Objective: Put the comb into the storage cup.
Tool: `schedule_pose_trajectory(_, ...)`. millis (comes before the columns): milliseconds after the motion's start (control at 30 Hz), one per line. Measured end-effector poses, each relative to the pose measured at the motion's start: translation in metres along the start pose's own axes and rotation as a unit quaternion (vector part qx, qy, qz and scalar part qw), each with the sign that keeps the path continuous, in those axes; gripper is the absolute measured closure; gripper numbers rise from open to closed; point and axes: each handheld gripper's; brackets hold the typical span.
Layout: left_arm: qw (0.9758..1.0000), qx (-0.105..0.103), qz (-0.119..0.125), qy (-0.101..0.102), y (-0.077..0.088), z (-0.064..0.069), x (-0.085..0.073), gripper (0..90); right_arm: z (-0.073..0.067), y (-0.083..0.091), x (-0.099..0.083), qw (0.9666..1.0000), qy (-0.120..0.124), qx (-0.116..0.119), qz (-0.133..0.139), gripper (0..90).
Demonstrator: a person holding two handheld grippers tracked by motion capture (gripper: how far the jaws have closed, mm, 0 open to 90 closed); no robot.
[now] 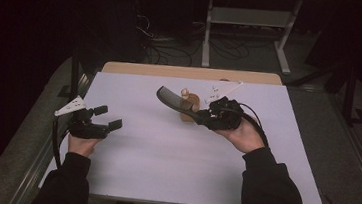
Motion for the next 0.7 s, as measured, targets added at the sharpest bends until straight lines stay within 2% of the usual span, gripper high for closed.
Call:
schedule_pose_trajectory(233,0.9999,-0.012,0.006,-0.004,-0.006,0.010,0.012,0.0,0.001,0.006,0.009,0.9998,0.007,-0.009,0.014,71.4)
schedule_pose_trajectory(400,0.9994,-0.030,0.017,0.006,-0.010,0.015,0.020,0.0,-0.001,0.007,0.014,0.9996,0.011,-0.014,0.022,71.4)
schedule_pose_trajectory(700,0.9989,-0.042,0.022,0.005,-0.016,0.025,0.034,0.0,-0.001,0.009,0.021,0.9991,0.012,-0.021,0.035,71.3)
Point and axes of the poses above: each handheld gripper's, and its own axes: y roughly backward along the jaws, x roughly out of its top, z roughly to its right, and after that the axes turned 1 degree about -x, right-handed
